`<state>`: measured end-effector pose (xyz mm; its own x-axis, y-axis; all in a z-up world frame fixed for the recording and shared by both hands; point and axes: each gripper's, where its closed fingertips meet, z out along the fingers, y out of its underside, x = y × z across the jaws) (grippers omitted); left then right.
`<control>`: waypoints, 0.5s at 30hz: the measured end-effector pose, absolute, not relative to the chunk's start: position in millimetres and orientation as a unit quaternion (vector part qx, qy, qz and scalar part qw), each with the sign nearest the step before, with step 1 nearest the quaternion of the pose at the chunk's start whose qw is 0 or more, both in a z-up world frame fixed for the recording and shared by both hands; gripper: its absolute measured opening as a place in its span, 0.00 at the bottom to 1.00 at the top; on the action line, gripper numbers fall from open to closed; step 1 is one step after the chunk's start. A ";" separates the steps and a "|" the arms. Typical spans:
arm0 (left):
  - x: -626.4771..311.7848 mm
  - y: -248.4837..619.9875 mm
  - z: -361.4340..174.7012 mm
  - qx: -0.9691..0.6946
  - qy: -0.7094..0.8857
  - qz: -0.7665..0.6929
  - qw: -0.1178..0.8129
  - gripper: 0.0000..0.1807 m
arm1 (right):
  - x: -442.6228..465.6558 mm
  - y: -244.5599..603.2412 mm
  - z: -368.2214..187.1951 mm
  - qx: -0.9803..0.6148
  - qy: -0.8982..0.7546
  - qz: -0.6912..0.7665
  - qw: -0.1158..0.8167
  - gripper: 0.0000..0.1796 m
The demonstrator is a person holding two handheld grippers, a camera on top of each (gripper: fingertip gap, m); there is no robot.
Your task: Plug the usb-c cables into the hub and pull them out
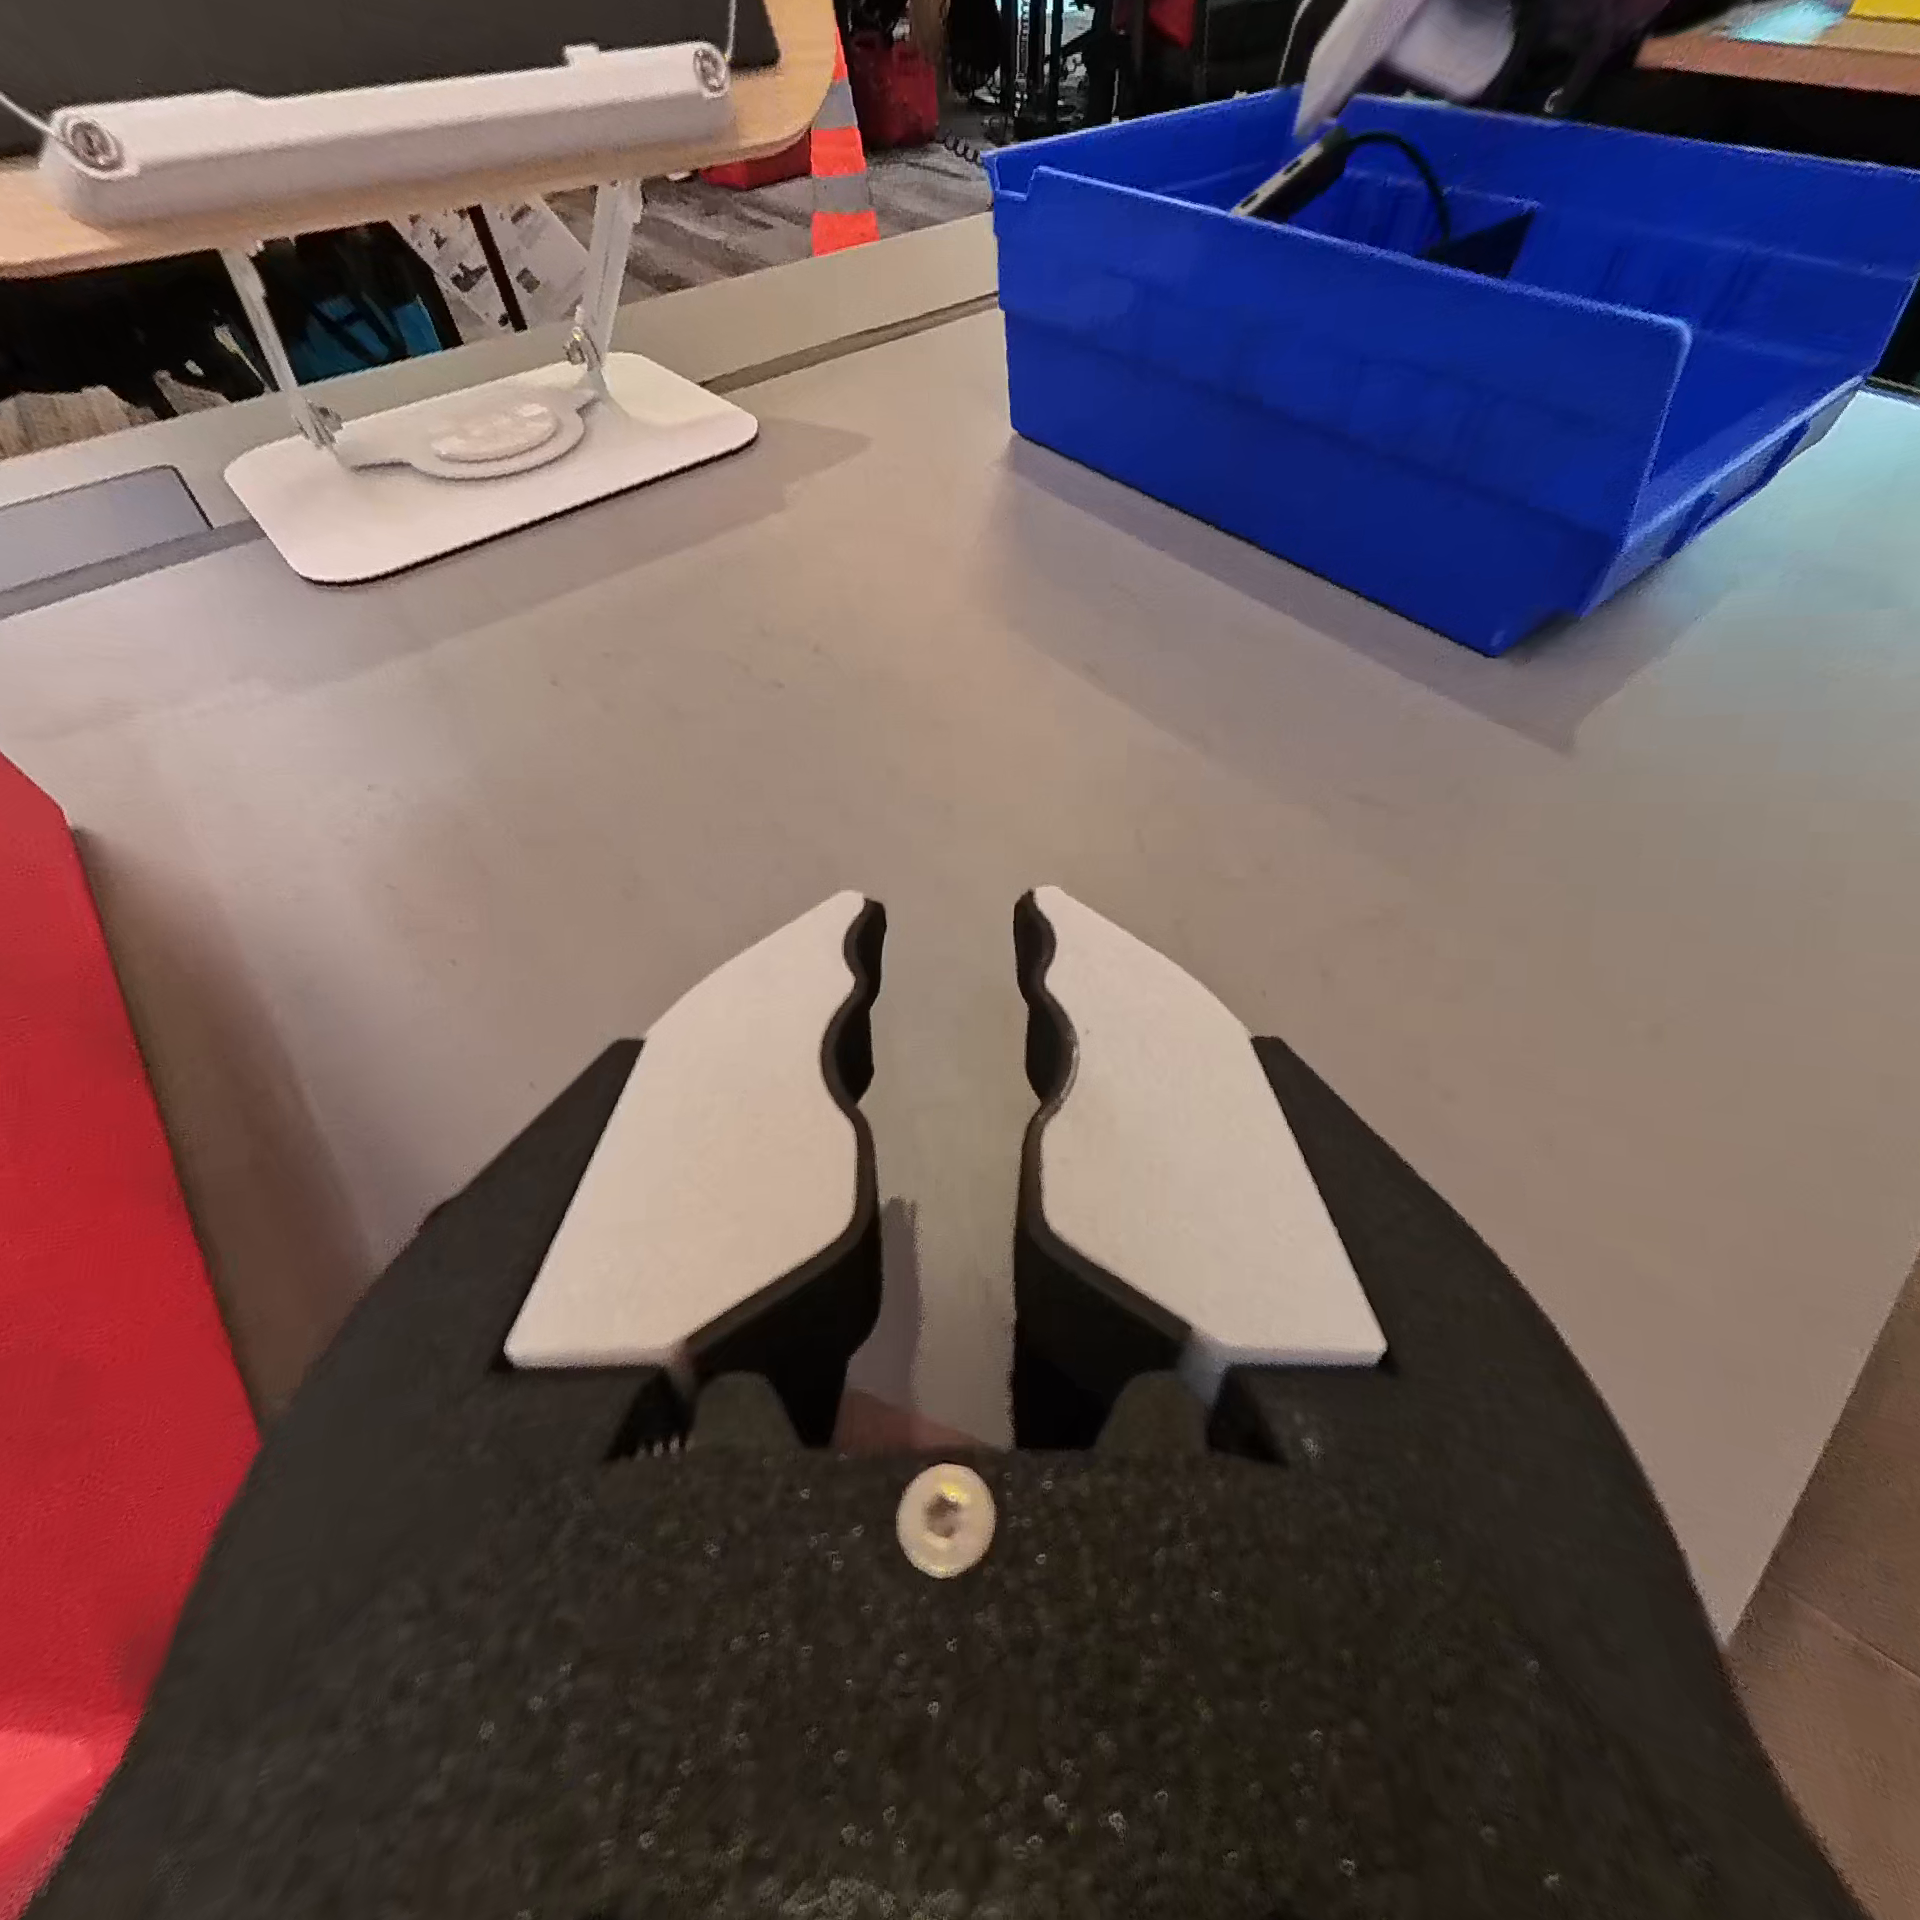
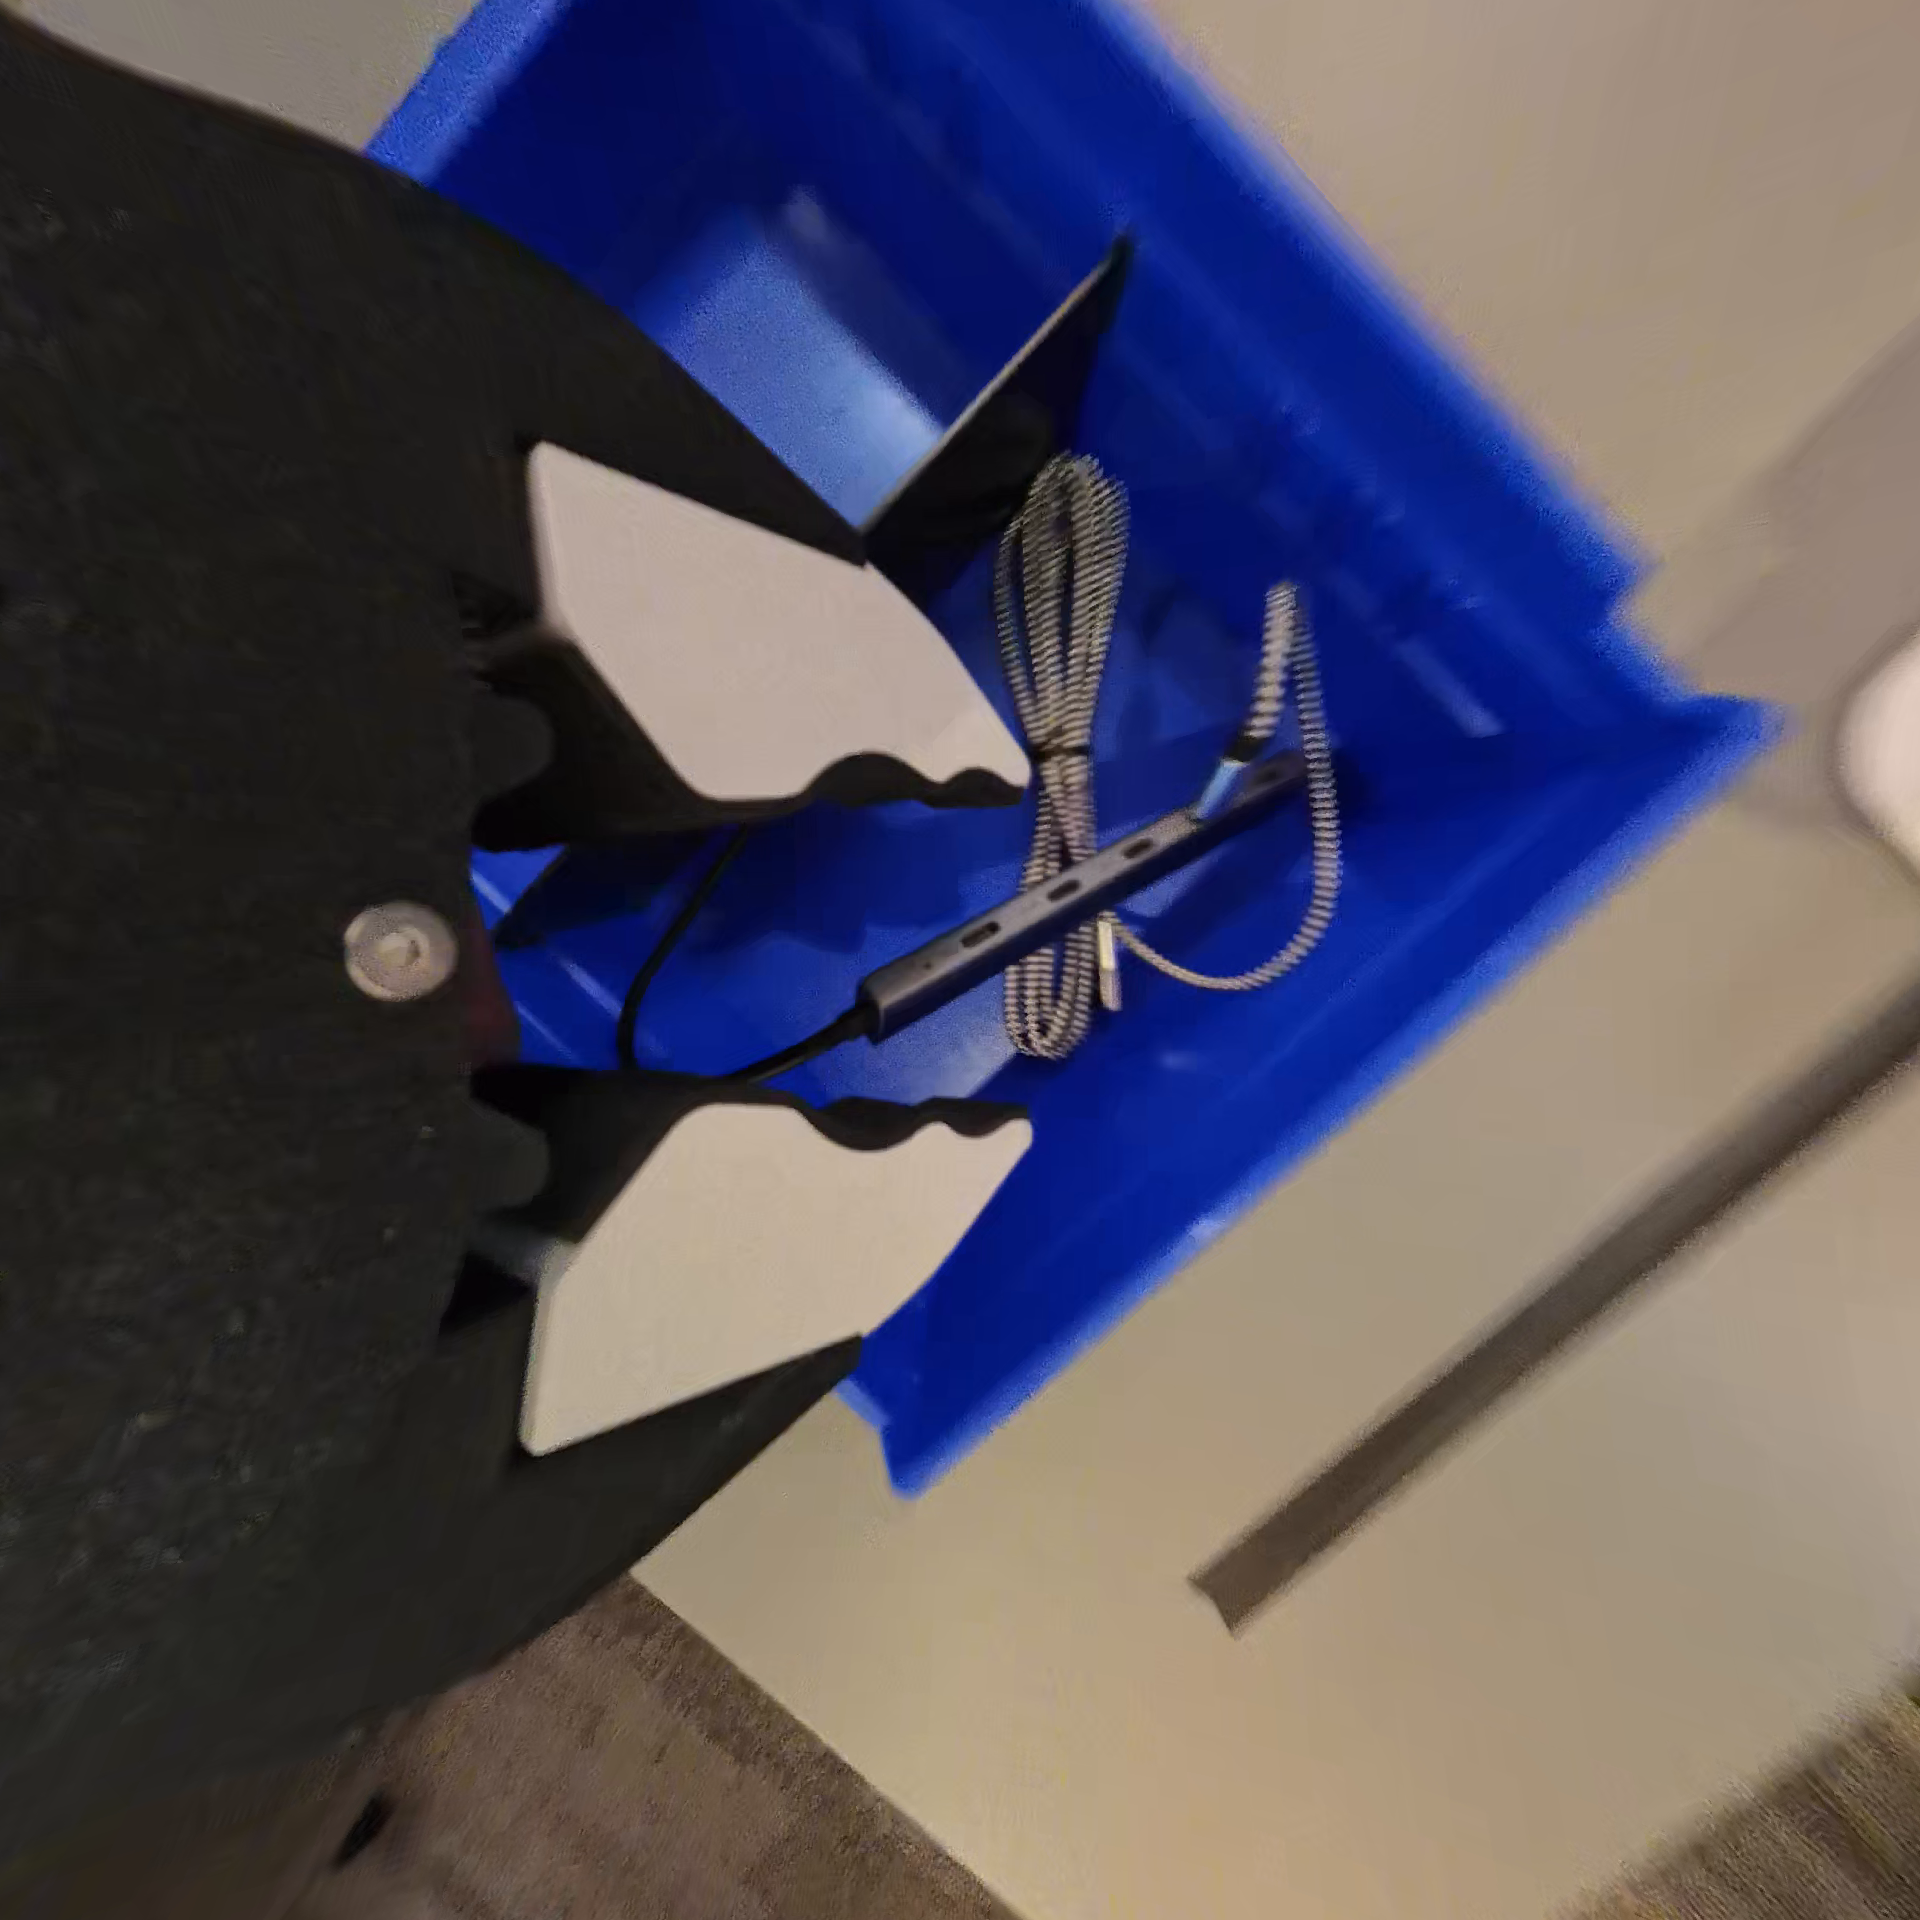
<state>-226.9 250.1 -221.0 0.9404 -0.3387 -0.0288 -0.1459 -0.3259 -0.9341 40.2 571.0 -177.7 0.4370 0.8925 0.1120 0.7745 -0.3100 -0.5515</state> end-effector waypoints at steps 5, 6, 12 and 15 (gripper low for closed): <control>-226.9 249.7 -222.3 -0.813 0.144 -0.093 0.557 0.13 | 43.7 549.8 -93.5 -0.792 -0.398 0.178 0.426 0.30; -225.8 249.3 -222.6 -0.814 0.145 -0.093 0.555 0.13 | 41.8 534.1 -80.8 -0.787 -0.378 0.195 0.446 0.29; -212.4 248.6 -224.1 -0.814 0.156 -0.098 0.552 0.13 | -15.2 377.0 -102.7 -0.761 -0.392 0.310 0.413 0.30; -204.9 247.9 -225.1 -0.814 0.166 -0.095 0.548 0.14 | -55.5 308.3 -139.4 -0.731 -0.412 0.352 0.415 0.28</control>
<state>-204.9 247.9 -225.1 0.9266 -0.3751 -0.0276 -0.1671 -0.3447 -0.9237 -55.5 308.3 -139.4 0.4133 0.8940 -0.1732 0.3101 -0.3170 -0.8963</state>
